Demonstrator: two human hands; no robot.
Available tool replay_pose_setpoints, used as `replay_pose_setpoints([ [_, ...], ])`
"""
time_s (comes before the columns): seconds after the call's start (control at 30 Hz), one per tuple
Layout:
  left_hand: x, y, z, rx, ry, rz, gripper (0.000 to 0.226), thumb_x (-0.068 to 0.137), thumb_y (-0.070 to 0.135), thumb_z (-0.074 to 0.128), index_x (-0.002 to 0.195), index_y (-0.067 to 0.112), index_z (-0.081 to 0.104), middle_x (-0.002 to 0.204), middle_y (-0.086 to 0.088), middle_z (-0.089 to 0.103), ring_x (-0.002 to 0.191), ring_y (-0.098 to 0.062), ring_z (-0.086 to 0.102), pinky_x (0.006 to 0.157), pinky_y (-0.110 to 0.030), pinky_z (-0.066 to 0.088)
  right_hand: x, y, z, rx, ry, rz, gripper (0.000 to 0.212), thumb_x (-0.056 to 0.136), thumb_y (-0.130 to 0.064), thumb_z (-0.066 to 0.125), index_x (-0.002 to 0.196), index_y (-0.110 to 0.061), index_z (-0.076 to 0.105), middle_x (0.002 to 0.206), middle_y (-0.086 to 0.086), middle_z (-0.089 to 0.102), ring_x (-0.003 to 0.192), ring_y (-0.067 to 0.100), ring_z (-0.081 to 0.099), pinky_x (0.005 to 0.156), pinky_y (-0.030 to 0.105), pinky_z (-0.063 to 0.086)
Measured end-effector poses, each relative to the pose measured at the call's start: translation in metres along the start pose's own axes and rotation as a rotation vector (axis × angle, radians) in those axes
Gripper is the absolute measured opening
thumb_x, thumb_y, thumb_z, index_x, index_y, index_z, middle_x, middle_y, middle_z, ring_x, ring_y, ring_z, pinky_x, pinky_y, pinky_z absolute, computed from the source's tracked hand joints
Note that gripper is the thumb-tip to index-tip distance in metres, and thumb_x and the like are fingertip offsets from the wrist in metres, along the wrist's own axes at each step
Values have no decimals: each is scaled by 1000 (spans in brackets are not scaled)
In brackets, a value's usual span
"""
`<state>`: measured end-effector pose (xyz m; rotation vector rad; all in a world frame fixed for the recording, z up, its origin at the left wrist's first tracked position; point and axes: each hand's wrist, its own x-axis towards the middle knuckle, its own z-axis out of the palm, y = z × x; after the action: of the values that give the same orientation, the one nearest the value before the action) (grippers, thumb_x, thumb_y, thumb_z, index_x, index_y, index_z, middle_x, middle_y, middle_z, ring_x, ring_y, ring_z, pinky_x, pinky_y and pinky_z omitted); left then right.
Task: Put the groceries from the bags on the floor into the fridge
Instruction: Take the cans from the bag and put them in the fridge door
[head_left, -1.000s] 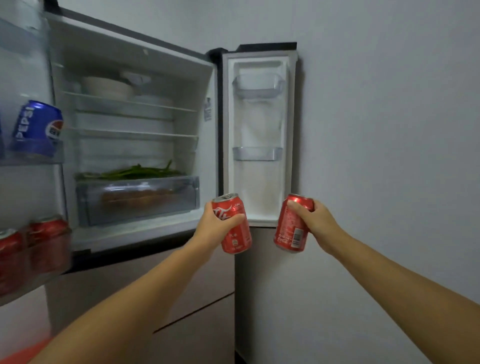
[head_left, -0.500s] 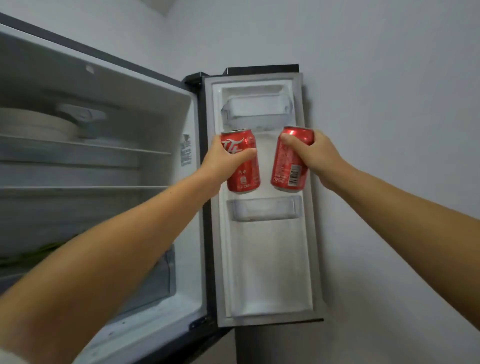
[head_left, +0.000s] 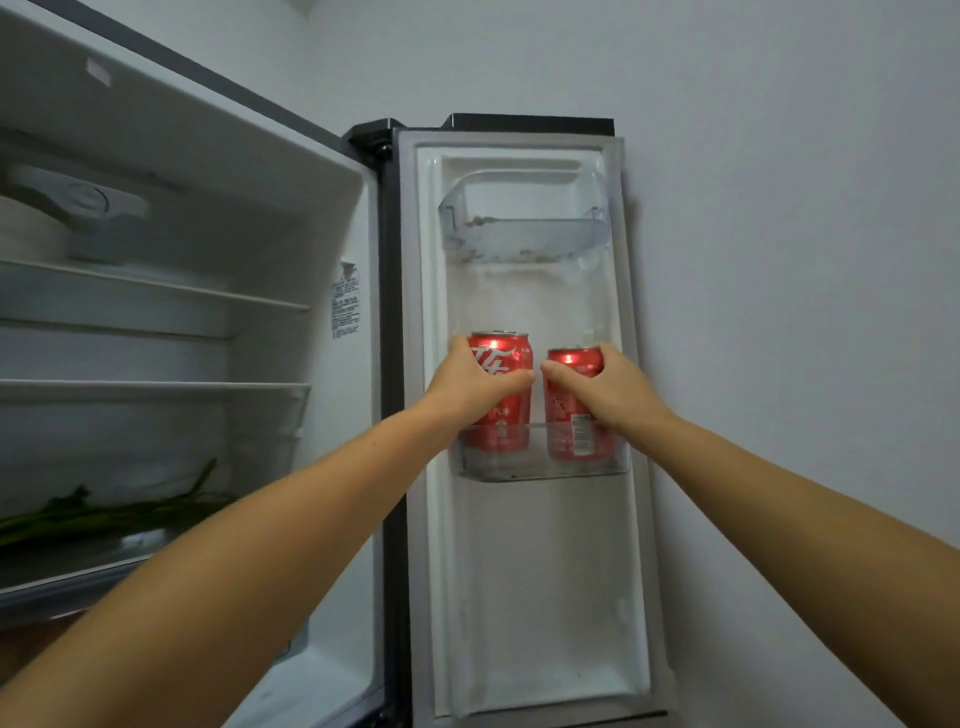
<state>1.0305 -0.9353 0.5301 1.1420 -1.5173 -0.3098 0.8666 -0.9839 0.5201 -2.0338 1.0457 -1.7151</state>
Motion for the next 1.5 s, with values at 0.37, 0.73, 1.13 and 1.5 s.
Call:
replay_pose_setpoints([
  [0.37, -22, -19, 19, 65, 158, 152, 95, 80, 39, 70, 148, 30, 4, 144, -5, 38, 125, -22, 48, 99, -45, 48, -22, 14, 0, 31, 13, -66, 57, 90, -42, 58, 137, -21, 34, 120, 2, 57, 91, 9, 58, 72, 16, 47],
  [0.73, -58, -20, 32, 80, 192, 150, 95, 81, 37, 70, 148, 34, 3, 148, -1, 31, 134, -19, 39, 104, -46, 44, -41, 22, -14, -23, 6, -119, 63, 93, -41, 51, 145, -19, 24, 143, 10, 40, 129, 21, 43, 108, 43, 39],
  [1.13, -151, 6, 34, 244, 378, -51, 87, 87, 40, 63, 150, 27, 5, 156, -6, 19, 142, -22, 25, 114, -46, 29, -114, 24, -46, -7, -76, -328, 52, 96, -28, 48, 143, -13, 32, 144, 8, 39, 132, 18, 37, 110, 30, 29],
  [1.5, -397, -7, -29, 561, 477, -322, 56, 96, 34, 50, 145, 25, 26, 141, 2, 39, 124, -5, 40, 100, -24, 37, -311, -33, 51, 229, -652, -449, 39, 97, -24, 48, 135, -16, 44, 133, 1, 48, 124, 13, 44, 107, 35, 38],
])
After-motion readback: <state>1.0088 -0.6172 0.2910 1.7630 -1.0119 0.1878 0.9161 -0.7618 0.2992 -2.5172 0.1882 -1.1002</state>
